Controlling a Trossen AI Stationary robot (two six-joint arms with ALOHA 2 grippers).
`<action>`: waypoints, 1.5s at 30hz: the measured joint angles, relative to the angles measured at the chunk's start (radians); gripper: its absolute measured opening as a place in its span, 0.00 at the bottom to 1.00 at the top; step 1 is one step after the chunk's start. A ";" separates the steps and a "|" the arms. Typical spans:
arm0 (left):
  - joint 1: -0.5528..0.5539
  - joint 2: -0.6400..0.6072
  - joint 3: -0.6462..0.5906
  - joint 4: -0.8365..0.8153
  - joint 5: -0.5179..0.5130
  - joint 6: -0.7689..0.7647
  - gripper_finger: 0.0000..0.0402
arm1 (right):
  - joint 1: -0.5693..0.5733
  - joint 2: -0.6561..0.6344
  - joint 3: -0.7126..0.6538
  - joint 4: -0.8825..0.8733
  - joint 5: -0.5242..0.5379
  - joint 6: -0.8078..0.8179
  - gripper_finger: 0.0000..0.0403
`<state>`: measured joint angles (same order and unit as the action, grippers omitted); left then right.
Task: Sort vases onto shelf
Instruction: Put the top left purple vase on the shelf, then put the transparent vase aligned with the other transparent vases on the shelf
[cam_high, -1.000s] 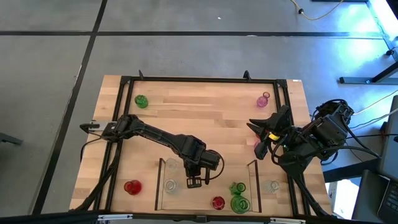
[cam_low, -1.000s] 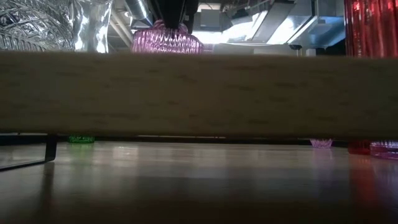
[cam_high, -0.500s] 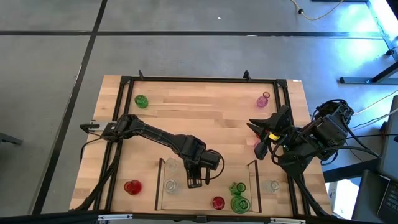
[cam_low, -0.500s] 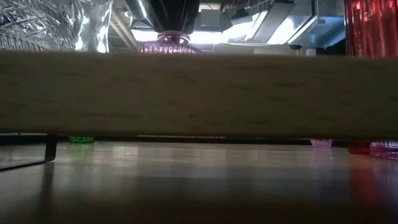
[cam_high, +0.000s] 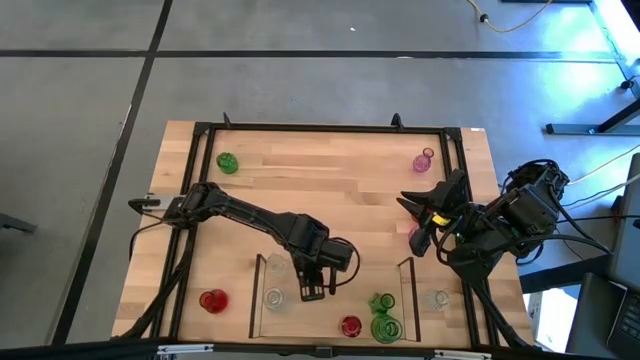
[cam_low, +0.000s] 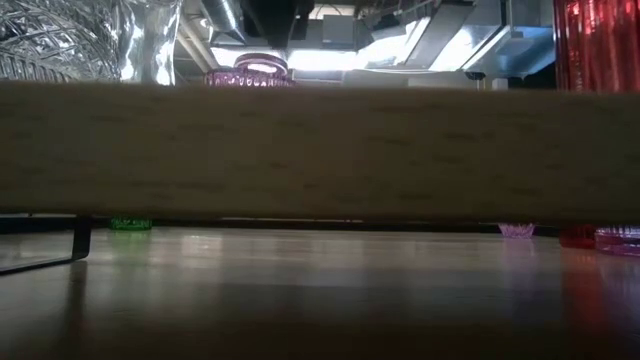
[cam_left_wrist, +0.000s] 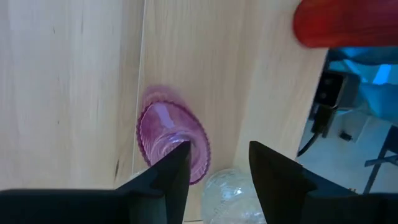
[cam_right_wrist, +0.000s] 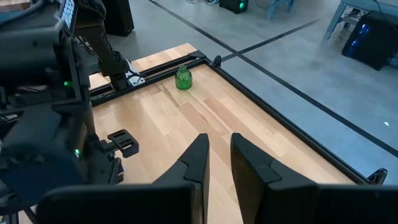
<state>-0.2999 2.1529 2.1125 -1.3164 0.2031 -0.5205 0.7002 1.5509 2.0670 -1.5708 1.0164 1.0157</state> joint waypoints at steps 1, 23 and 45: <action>0.000 0.000 0.007 0.000 0.000 0.000 0.39 | 0.000 0.000 0.000 0.000 0.000 0.000 0.12; 0.072 -0.222 0.214 -0.200 -0.457 -0.191 0.39 | 0.001 0.000 0.000 0.000 -0.058 0.006 0.12; -0.316 -0.401 0.211 -0.173 -0.908 -0.336 0.39 | 0.336 -0.056 -0.390 -0.001 -0.725 0.916 0.12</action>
<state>-0.6160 1.7522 2.3235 -1.4890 -0.7045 -0.8568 1.0366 1.4947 1.6771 -1.5722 0.2913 1.9315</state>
